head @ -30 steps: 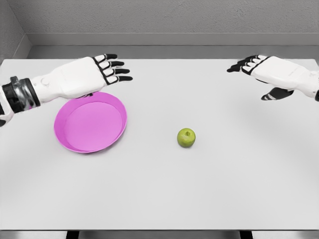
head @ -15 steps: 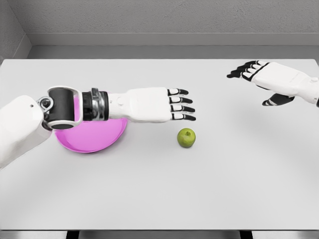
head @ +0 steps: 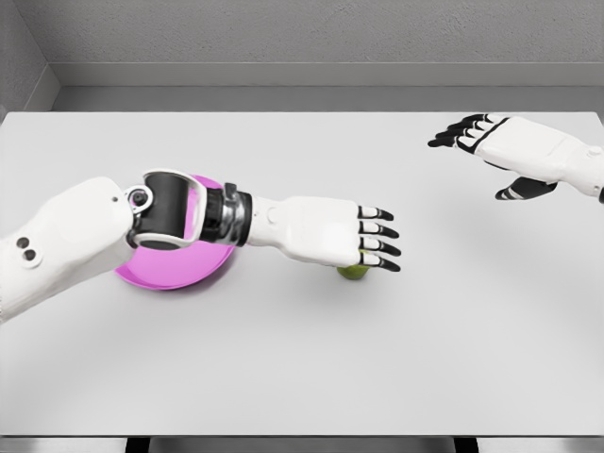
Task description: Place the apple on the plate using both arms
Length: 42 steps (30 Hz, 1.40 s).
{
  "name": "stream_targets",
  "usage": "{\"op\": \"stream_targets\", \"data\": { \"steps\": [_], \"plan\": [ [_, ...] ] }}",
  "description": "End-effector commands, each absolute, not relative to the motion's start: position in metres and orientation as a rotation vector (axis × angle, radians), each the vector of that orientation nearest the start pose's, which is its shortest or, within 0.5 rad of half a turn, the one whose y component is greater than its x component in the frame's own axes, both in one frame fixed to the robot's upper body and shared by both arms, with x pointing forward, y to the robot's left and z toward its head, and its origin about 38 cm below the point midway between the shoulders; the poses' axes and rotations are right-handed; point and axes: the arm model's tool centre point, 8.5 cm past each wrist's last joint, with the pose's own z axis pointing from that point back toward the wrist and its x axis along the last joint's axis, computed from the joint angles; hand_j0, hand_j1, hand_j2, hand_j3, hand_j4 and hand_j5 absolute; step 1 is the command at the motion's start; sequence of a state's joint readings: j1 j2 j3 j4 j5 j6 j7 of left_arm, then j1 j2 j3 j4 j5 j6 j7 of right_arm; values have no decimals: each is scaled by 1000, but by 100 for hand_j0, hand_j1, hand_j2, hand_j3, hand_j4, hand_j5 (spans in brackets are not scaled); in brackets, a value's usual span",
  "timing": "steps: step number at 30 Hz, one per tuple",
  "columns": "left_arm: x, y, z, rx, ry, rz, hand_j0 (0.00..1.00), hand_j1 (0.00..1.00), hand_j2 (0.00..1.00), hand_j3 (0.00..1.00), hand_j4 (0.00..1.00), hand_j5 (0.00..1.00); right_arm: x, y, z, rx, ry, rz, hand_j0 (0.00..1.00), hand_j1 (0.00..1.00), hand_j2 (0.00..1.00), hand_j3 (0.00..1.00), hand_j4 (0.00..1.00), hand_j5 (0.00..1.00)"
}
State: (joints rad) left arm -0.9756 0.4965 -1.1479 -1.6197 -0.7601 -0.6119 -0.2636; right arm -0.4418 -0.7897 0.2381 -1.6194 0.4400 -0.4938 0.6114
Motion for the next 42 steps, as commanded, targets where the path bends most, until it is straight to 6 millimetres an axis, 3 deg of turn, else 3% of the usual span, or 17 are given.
{"op": "stream_targets", "data": {
  "steps": [1, 9, 18, 42],
  "plan": [
    [384, 58, 211, -268, 1627, 2472, 100, 100, 100, 100, 100, 100, 415, -330, 258, -600, -1464, 1918, 100, 100, 100, 100, 100, 100],
    [387, 45, 201, -247, 1607, 2488, 100, 100, 100, 100, 100, 100, 416, -330, 258, -601, -1461, 1916, 100, 100, 100, 100, 100, 100],
    [391, 38, 184, -307, 1380, 2546, 100, 100, 100, 100, 100, 100, 410, -342, 257, -617, -1428, 1919, 100, 100, 100, 100, 100, 100],
    [400, 35, 191, -324, 1312, 2611, 100, 100, 100, 100, 100, 100, 399, -332, 260, -614, -1456, 1956, 100, 100, 100, 100, 100, 100]
  ]
}}
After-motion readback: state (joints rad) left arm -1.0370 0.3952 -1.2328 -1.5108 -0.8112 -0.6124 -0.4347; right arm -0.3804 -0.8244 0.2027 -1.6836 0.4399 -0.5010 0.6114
